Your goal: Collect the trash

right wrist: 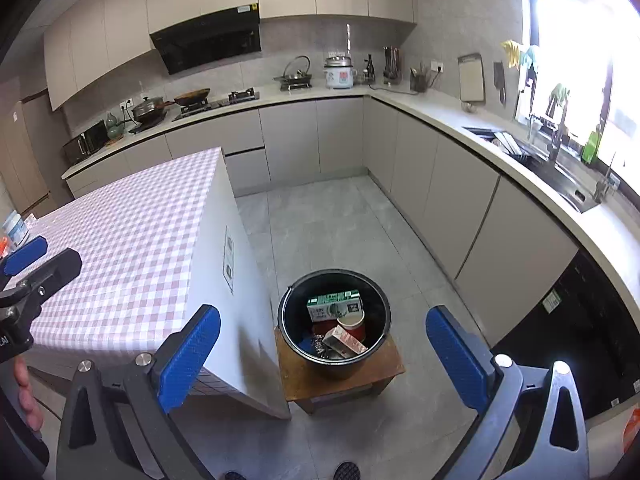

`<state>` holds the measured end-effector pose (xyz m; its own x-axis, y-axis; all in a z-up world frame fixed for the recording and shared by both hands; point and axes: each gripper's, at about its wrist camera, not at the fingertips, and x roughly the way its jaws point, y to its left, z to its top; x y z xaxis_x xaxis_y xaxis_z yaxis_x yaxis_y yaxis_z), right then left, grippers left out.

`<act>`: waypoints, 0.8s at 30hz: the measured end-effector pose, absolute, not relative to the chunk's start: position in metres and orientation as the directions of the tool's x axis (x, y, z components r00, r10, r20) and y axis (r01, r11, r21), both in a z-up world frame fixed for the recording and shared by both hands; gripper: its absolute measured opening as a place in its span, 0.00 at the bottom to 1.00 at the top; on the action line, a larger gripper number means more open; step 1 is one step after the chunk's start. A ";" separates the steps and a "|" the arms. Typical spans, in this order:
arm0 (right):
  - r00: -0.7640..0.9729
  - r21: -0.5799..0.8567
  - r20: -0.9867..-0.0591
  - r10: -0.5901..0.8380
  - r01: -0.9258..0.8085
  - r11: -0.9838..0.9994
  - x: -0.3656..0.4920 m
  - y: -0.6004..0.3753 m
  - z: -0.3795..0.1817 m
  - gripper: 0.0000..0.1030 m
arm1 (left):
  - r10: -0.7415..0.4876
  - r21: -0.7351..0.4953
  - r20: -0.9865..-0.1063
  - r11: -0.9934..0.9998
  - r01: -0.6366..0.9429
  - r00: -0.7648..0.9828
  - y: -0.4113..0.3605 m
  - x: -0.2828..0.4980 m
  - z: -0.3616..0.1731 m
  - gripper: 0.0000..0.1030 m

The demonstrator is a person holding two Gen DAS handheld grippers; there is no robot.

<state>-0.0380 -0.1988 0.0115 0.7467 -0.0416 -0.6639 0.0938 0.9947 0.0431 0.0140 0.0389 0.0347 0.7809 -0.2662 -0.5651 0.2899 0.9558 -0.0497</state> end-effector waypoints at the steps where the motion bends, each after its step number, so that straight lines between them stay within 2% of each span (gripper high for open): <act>1: 0.748 0.041 -0.662 -0.044 0.095 0.995 -0.039 -0.199 0.012 1.00 | -0.267 -0.052 -0.563 0.956 0.289 0.782 0.040 0.011 0.035 1.00; 24: 0.761 0.039 -0.648 -0.032 0.076 0.996 -0.042 -0.205 0.018 1.00 | -0.266 -0.038 -0.558 0.954 0.296 0.786 0.030 -0.001 0.040 1.00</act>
